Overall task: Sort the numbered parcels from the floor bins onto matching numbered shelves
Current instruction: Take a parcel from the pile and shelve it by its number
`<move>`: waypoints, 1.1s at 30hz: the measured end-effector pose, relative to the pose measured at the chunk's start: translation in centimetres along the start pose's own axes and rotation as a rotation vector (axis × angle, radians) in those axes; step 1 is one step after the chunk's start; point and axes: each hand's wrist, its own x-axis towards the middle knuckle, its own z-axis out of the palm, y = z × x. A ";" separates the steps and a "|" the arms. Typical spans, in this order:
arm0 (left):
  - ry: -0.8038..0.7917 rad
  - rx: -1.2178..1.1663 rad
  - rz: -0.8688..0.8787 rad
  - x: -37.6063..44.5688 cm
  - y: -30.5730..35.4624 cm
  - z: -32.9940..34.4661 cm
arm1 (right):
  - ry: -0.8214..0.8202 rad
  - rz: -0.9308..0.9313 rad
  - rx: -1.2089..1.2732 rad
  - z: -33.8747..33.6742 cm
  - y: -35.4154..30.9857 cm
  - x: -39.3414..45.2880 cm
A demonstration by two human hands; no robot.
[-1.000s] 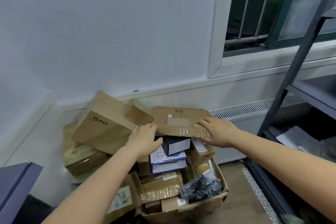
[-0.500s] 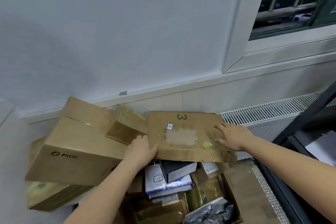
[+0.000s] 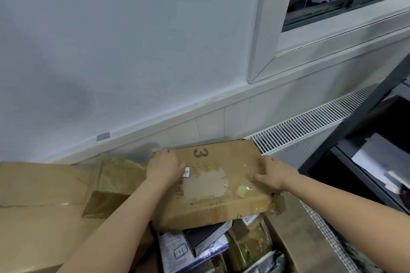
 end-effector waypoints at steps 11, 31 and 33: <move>-0.065 -0.007 -0.177 3.8 -3.2 5.0 | -0.111 0.285 0.852 2.4 -0.5 1.4; -0.381 -0.571 0.003 -1.7 -2.8 1.1 | 0.106 -0.048 0.925 -3.0 1.8 -3.2; -0.398 -0.537 -0.021 -2.4 -2.9 1.5 | 0.137 -0.086 0.896 -3.7 0.9 -3.5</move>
